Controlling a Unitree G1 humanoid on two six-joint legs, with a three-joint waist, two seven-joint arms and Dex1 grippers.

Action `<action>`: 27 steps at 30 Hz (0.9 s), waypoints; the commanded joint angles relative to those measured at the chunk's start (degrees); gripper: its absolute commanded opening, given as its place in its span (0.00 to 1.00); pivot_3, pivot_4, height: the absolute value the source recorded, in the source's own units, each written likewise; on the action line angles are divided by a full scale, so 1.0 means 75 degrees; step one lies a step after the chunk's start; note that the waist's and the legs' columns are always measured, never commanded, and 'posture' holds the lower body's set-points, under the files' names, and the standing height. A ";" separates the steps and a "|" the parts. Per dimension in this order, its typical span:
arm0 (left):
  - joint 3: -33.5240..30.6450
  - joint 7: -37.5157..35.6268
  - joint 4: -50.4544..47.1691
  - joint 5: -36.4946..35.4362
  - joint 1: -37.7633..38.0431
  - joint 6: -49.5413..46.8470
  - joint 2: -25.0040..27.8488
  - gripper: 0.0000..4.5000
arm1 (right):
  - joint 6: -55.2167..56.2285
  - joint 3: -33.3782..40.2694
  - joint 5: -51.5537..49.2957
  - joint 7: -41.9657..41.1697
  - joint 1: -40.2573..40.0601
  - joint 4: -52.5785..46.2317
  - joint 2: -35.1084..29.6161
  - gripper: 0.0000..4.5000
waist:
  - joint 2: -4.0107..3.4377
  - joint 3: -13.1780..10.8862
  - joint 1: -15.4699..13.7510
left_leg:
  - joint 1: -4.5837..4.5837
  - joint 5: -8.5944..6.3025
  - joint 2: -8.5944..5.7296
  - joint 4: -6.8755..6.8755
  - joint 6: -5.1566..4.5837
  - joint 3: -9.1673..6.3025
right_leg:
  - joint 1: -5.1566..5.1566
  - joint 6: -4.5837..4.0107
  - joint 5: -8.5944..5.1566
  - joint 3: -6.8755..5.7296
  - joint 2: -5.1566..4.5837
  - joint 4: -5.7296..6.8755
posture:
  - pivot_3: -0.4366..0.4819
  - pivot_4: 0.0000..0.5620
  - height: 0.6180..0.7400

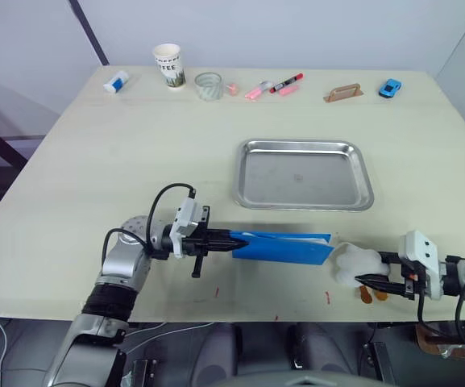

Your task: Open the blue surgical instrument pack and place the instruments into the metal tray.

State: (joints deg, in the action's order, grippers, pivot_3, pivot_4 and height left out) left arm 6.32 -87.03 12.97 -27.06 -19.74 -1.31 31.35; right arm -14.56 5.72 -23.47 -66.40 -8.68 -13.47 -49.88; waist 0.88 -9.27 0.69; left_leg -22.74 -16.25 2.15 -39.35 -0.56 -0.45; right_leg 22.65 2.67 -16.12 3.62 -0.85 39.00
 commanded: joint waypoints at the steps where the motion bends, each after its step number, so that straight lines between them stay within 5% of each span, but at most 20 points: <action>1: 0.0086 0.0007 -0.0327 0.0166 0.0076 0.0096 0.0011 0.00 | -0.0066 0.0592 -0.0370 -0.0019 -0.0086 -0.0021 -0.0025 0.17 | 0.0000 0.0000 -0.0006 | 0.0000 0.0000 0.0000 0.0000 0.0000 0.0000 | 0.0000 0.0000 0.0000 0.0000 0.0000 0.0000 | 0.48 0.27 1.00; 3: 0.0131 -0.0011 -0.0326 0.0235 0.0089 0.0112 0.0031 0.00 | -0.0226 0.0846 -0.0677 -0.0049 -0.0108 -0.0065 -0.0023 0.02 | 0.0000 0.0000 -0.0017 | 0.0000 0.0000 -0.0002 0.0000 0.0000 0.0000 | -0.0002 0.0001 0.0000 0.0000 -0.0003 -0.0001 | 0.48 0.27 1.00; 18: 0.0325 0.0208 -0.0382 0.0503 -0.0026 0.0150 -0.0018 0.00 | -0.3282 0.2837 -0.4984 -0.0148 0.0044 -0.1201 -0.0063 0.01 | -0.0002 0.0001 -0.0036 | 0.0001 0.0000 -0.0003 -0.0001 0.0000 -0.0005 | -0.0011 0.0005 0.0002 -0.0005 -0.0005 -0.0006 | 0.48 0.27 1.00; 27: 0.0491 0.0267 -0.0498 0.0533 -0.0077 0.0054 -0.0063 0.00 | -0.3741 0.2082 -0.5660 0.0780 0.1298 -0.2162 0.0037 0.01 | -0.0003 0.0001 0.0002 | -0.0002 0.0000 -0.0002 -0.0001 0.0000 -0.0010 | -0.0008 0.0007 0.0003 -0.0003 -0.0004 -0.0007 | 0.48 0.27 1.00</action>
State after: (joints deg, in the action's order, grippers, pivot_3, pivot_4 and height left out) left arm 8.66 -84.78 10.91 -24.71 -20.46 -0.68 30.65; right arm -43.37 21.60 -64.20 -61.52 -1.39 -26.22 -49.80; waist 0.86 -9.26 0.71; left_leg -22.74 -16.25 2.14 -39.35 -0.56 -0.55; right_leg 22.60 2.72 -16.09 3.62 -0.88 38.97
